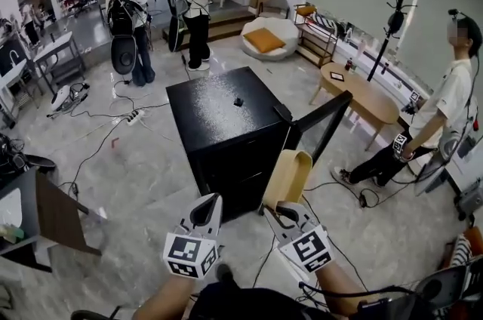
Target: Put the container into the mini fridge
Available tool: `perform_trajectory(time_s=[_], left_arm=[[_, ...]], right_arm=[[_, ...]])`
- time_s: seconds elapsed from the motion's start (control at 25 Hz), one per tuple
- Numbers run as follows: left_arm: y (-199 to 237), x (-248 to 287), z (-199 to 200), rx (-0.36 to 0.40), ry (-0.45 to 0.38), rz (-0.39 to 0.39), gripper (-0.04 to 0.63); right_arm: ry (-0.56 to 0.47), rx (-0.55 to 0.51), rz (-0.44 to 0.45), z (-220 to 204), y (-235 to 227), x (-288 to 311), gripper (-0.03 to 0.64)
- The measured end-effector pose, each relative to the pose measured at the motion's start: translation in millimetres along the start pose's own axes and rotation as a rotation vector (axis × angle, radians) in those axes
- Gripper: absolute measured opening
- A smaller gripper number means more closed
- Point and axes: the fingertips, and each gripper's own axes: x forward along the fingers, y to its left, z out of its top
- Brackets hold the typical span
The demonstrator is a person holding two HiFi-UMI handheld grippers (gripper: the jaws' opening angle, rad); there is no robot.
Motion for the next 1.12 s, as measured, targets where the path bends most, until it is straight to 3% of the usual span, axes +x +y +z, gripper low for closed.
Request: perform_trajectory(time_s=[0.4, 0.84, 1.12], left_arm=[[21, 14, -18, 0.003, 0.03, -0.048, 0.008], [59, 16, -39, -0.057, 0.058, -0.059, 0.008], [58, 18, -40, -0.024, 0.054, -0.052, 0.008]], right_arm=[[0.076, 0.0, 0.051, -30, 9, 29, 0.023], [0.241, -0.038, 0.11, -90, 20, 69, 0.023], [0.277, -0.055, 0.187, -111, 22, 86, 0.023]])
